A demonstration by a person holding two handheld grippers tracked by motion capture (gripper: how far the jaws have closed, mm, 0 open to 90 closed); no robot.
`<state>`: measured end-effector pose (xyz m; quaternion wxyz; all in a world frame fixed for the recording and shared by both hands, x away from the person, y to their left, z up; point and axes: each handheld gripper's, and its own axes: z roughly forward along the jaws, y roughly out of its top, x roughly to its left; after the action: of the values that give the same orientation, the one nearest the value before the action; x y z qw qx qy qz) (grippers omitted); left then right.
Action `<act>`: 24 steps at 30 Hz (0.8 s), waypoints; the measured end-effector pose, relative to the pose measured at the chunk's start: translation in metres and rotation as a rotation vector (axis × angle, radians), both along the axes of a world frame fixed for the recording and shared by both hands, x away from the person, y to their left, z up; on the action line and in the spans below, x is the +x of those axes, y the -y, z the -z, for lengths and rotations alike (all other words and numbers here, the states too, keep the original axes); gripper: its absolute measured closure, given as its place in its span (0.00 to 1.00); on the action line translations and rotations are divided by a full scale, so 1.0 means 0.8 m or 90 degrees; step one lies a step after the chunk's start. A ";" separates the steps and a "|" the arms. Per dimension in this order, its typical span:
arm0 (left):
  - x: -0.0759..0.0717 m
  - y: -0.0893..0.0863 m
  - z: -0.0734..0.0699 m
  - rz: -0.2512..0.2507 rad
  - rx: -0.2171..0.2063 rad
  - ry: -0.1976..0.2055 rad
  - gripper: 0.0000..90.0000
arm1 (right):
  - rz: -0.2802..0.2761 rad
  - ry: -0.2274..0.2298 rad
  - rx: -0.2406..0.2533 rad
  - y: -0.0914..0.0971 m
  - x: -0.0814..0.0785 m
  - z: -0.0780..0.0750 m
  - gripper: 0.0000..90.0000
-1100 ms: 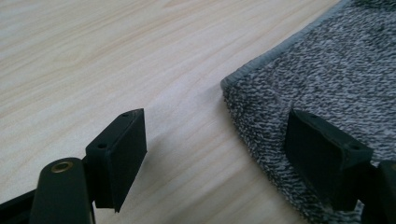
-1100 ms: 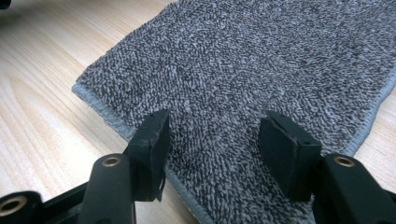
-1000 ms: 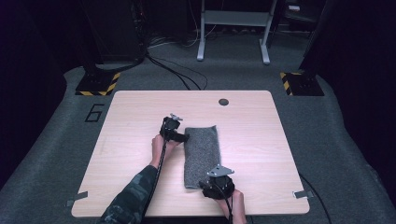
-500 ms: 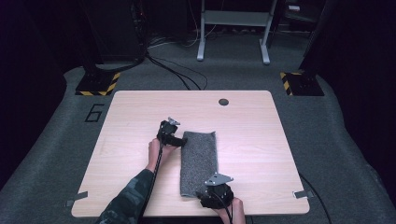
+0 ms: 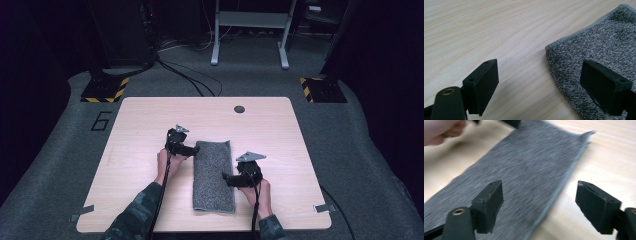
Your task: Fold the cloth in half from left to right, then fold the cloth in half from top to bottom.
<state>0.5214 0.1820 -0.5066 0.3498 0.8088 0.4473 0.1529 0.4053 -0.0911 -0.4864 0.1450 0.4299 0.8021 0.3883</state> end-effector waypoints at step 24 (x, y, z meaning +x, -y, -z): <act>0.011 0.021 0.002 0.006 -0.003 -0.007 0.26 | 0.073 -0.042 -0.053 -0.027 0.142 0.019 0.35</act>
<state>0.5299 0.1654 -0.5082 0.3497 0.8110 0.4459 0.1455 0.5186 -0.0696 -0.5019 0.1578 0.4813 0.7960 0.3315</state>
